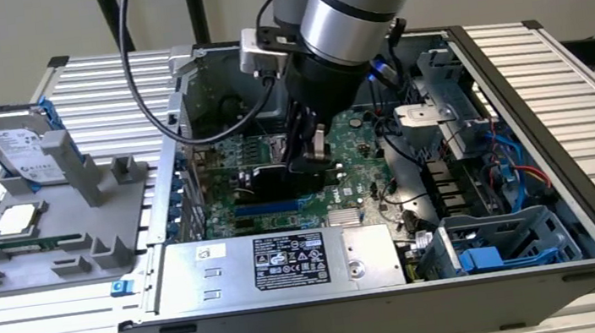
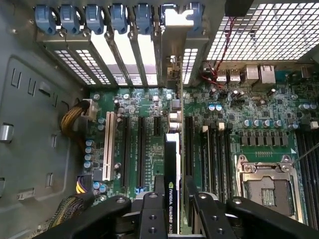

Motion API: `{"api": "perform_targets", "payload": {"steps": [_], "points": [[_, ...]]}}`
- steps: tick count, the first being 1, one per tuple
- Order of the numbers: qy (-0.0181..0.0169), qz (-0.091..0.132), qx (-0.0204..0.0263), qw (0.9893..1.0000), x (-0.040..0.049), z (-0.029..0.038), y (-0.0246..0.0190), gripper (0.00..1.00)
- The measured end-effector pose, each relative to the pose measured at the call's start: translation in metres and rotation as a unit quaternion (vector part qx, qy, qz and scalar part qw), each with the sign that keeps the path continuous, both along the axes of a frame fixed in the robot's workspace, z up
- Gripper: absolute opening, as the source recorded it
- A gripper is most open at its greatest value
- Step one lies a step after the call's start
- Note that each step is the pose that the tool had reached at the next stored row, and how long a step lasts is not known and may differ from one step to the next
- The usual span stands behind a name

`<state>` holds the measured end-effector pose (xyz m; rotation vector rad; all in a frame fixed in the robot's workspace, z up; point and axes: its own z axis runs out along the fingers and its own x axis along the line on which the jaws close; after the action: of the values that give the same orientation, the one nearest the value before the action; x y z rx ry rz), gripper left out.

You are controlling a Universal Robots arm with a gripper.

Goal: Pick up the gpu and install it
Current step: 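Insert the gpu into the slot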

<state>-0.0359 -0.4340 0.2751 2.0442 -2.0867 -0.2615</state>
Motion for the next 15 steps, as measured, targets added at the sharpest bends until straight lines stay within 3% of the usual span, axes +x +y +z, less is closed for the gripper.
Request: {"api": "perform_targets", "payload": {"steps": [7,15], "points": [[0.0,0.0,-0.0001,1.0,-0.0044,-0.0097,-0.0008,0.0],[0.0,0.0,0.0,1.0,-0.0059,-0.0151,-0.0005,0.0]]}}
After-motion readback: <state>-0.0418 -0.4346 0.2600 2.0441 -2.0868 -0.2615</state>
